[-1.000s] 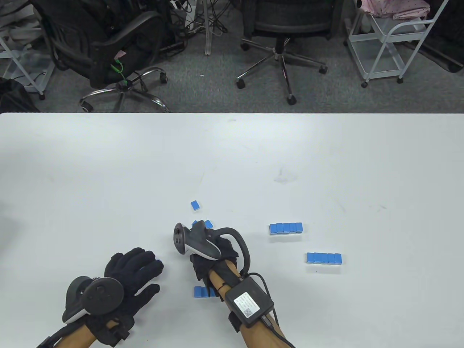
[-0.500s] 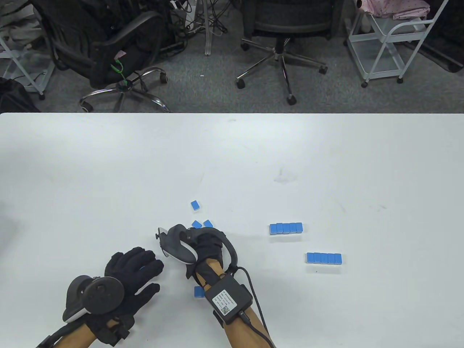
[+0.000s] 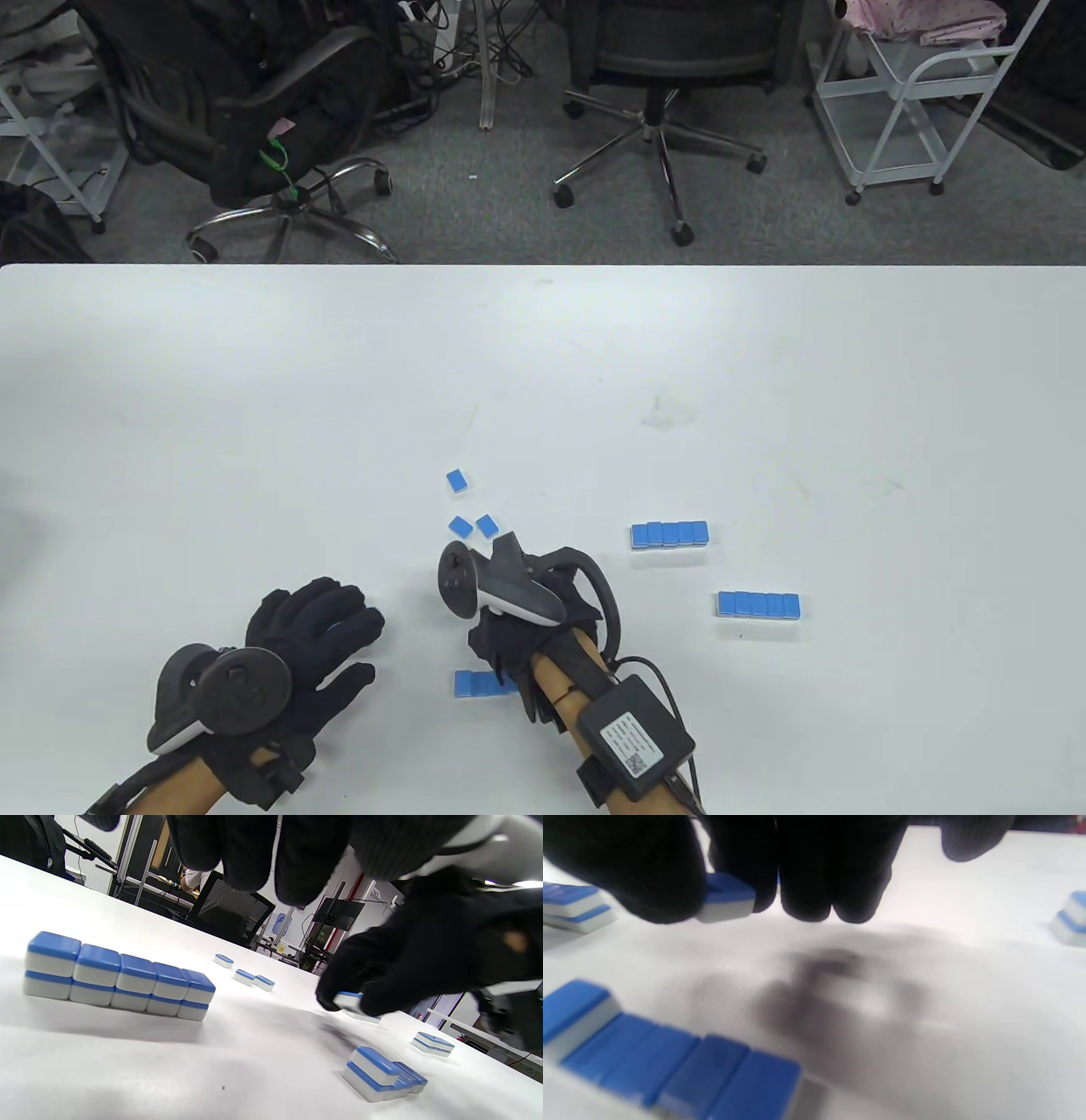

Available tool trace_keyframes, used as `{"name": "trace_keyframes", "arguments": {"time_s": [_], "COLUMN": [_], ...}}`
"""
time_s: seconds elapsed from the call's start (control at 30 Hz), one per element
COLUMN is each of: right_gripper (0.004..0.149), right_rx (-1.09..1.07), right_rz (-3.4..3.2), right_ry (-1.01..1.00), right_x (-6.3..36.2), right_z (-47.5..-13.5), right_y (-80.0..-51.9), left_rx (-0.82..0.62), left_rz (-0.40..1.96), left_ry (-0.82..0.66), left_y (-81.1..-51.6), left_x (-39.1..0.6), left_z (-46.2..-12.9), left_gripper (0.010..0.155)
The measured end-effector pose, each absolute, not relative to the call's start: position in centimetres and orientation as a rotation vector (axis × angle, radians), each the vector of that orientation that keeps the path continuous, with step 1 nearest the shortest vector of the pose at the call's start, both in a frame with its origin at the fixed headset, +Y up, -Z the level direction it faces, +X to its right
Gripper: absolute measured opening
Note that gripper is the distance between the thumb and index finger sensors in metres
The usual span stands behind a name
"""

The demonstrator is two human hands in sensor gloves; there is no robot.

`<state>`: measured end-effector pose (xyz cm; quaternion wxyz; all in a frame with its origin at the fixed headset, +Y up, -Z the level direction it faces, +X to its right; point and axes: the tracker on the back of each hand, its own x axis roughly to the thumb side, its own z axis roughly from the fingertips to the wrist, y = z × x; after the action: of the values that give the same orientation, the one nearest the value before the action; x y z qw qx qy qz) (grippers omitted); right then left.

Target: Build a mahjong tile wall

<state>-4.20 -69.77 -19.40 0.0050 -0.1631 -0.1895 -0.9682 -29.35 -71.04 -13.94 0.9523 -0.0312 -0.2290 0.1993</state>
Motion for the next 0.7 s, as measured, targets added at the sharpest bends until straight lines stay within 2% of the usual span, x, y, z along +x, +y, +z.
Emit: {"name": "trace_keyframes", "arguments": {"time_s": [0.13,0.33,0.7], "right_gripper": [0.057,0.058,0.059], "right_rx": [-0.586,-0.671,-0.705], "right_rz": [-2.983,-2.881,-2.84], "right_ry": [-0.482,-0.352,-0.364], "right_x": [-4.4,-6.0,-7.3], "right_z": [-16.7,-15.1,-14.5], "right_y": [-70.3,-71.2,-72.2], "left_rx": [-0.072,-0.072,-0.079], "left_rz": [0.409,0.407,0.41], "left_ry": [-0.464,-0.464,-0.461], "left_y": [-71.1,-71.1,-71.1], "left_x": [-29.3,-29.3,-29.3], "left_z": [-14.0,-14.0,-14.0], "left_gripper": [0.06,0.061,0.061]}}
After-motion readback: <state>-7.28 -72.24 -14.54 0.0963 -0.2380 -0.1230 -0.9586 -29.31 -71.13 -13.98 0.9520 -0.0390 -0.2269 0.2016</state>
